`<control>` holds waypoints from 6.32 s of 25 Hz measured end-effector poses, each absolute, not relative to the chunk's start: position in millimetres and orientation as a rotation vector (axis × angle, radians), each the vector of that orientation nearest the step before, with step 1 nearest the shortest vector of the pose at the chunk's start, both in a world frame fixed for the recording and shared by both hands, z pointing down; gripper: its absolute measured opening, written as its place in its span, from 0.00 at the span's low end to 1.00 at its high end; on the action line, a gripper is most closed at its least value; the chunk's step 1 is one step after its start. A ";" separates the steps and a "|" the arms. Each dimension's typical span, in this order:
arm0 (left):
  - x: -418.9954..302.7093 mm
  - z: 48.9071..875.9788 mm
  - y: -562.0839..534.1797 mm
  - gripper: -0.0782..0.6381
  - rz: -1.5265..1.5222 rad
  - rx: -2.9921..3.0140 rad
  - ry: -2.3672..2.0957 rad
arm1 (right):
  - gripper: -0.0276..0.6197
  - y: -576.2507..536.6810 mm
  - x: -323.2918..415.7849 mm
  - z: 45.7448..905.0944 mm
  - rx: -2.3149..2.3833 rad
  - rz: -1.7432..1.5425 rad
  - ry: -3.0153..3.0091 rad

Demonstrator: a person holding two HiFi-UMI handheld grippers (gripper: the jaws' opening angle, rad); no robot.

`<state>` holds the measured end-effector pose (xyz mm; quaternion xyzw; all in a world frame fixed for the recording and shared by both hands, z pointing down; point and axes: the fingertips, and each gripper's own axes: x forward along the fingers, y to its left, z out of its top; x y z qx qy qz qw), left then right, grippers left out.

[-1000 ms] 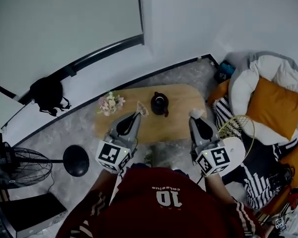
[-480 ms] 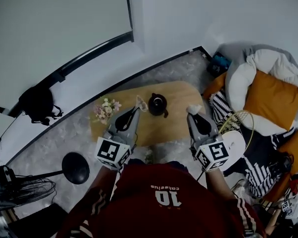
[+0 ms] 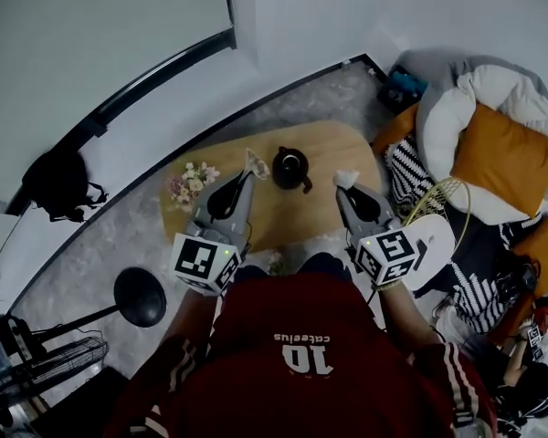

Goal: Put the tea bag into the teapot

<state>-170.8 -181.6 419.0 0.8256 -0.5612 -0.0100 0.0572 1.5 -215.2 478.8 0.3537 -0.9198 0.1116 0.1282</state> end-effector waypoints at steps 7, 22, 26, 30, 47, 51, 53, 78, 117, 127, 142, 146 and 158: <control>-167.1 419.8 -191.1 0.12 -0.045 2.514 -1.690 | 0.11 -239.3 -10.9 537.3 0.966 0.450 -2.595; -186.6 428.0 -199.6 0.12 0.003 2.449 -1.739 | 0.11 -300.5 -41.5 675.5 0.853 0.592 -2.381; -193.3 435.1 -200.3 0.12 0.023 2.431 -1.744 | 0.11 -306.1 -51.7 715.8 0.815 0.643 -2.297; -201.9 440.9 -202.7 0.12 0.041 2.417 -1.748 | 0.11 -313.1 -61.1 748.7 0.794 0.686 -2.224; -229.7 460.0 -207.4 0.12 0.082 2.325 -1.772 | 0.12 -341.6 -78.9 829.8 0.787 0.674 -2.063; -232.0 459.8 -207.3 0.12 0.090 2.325 -1.784 | 0.14 -345.0 -88.6 830.0 0.784 0.658 -2.080; -231.1 459.2 -207.8 0.12 0.097 2.331 -1.788 | 0.20 -345.7 -90.1 830.9 0.784 0.653 -2.081; -198.9 445.1 -224.6 0.12 -0.005 2.409 -1.682 | 0.25 -325.9 -29.0 774.9 0.969 0.719 -2.089; -163.0 413.4 -246.8 0.12 0.033 2.535 -1.631 | 0.24 -235.3 -25.7 363.4 1.033 0.136 -2.977; -168.3 430.1 -258.2 0.12 0.091 2.524 -1.604 | 0.22 -245.3 -30.3 364.2 1.093 0.115 -2.974; -148.2 433.7 -259.7 0.12 0.073 2.531 -1.564 | 0.08 -244.1 -1.7 357.0 1.210 0.121 -2.991; -147.7 446.1 -255.7 0.12 0.101 2.519 -1.548 | 0.05 -241.7 -1.2 359.0 1.227 0.138 -2.994; -129.4 517.5 -274.0 0.12 0.260 2.468 -1.415 | 0.05 -248.3 21.7 377.2 1.261 0.195 -2.926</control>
